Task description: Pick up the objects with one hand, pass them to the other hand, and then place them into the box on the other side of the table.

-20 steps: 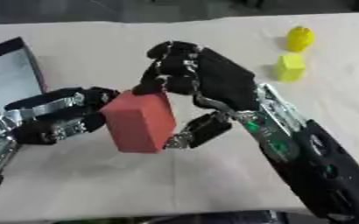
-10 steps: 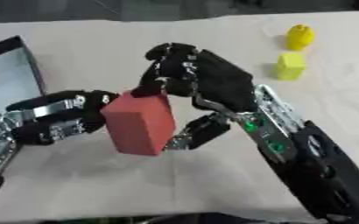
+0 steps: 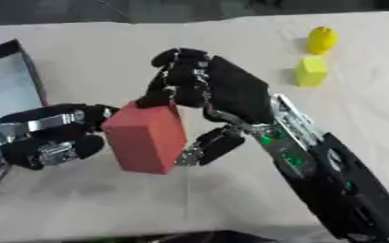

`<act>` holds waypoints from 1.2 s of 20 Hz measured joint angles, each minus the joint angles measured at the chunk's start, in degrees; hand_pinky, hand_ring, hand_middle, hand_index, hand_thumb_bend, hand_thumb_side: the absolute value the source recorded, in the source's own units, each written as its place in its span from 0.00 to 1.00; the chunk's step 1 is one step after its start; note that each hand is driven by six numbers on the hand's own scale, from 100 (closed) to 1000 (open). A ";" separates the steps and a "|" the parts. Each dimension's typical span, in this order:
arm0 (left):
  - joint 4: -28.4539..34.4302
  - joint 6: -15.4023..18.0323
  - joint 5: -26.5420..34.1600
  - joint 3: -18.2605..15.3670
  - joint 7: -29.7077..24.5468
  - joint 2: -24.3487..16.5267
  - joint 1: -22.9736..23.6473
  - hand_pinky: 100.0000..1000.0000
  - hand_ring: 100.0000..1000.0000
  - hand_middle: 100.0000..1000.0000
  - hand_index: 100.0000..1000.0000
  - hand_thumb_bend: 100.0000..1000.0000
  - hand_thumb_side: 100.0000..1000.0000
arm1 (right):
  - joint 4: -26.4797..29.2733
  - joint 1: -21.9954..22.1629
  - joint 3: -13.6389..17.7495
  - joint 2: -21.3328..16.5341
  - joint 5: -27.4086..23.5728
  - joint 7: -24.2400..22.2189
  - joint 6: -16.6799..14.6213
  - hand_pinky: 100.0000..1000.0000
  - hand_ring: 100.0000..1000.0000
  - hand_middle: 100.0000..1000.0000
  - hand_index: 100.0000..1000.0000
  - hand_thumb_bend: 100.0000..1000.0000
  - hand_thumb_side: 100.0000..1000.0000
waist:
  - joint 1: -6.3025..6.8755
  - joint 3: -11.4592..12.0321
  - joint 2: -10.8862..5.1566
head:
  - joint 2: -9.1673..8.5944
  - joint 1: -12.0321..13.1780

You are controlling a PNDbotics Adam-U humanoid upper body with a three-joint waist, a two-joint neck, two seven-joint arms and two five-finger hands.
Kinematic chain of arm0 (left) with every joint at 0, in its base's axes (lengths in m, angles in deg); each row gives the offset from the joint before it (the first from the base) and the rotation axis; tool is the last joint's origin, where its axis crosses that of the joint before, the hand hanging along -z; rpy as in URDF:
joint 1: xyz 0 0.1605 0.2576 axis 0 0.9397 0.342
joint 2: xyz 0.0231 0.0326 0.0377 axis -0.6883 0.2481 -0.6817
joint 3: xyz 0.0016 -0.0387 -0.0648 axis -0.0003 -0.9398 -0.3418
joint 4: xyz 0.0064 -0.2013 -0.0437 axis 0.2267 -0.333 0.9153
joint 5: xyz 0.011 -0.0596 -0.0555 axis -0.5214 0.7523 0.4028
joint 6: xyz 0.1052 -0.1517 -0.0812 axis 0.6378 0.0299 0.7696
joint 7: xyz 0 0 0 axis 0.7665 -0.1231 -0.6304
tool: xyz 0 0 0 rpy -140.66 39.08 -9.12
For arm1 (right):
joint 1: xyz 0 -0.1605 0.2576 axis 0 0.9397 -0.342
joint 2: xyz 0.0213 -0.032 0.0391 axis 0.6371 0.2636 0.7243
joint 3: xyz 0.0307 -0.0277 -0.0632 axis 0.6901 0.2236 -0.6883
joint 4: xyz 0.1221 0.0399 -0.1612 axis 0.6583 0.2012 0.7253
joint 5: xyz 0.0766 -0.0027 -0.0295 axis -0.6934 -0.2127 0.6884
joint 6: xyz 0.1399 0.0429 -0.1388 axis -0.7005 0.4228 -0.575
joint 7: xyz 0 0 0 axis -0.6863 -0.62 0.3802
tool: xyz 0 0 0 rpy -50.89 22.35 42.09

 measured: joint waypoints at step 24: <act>-0.93 -3.65 1.36 4.24 5.62 -1.08 -3.89 1.00 0.92 0.83 1.00 0.04 0.82 | 0.40 0.13 -0.33 0.48 0.01 0.00 0.66 0.64 0.50 0.51 0.49 0.28 0.37 | 0.23 0.00 0.01 | 0.00 -0.16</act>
